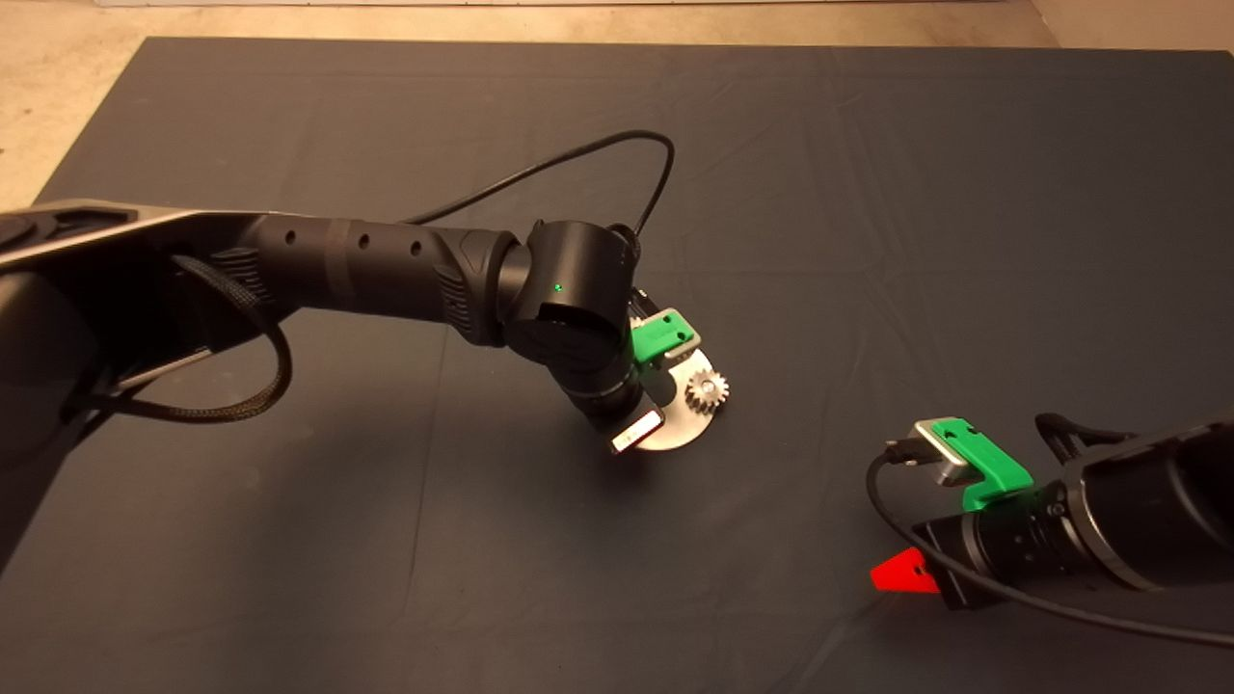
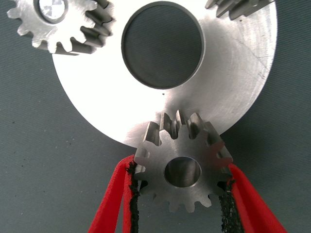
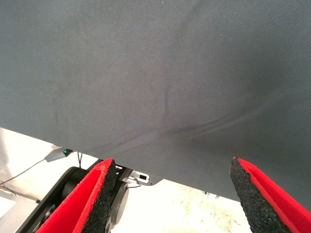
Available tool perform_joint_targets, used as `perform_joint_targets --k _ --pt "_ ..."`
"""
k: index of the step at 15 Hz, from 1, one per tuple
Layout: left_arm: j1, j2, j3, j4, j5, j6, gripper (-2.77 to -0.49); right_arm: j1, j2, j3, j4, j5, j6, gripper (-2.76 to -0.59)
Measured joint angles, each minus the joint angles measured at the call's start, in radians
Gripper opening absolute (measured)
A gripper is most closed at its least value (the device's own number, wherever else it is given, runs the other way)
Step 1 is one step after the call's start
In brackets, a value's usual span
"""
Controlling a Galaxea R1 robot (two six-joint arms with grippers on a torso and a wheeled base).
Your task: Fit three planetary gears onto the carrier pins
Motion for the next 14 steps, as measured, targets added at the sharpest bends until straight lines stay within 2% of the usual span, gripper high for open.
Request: perform_joint_targets --k 3,14 --pt "0.0 0.011 -0.012 0.0 -0.001 0.0 -2.43 0.0 -0.002 0.0 0.0 0.0 0.0 -1.62" --pt "0.0 0.004 -0.013 0.001 -0.003 0.001 -2.43 0.0 -0.003 0.0 0.0 0.0 0.0 -1.62"
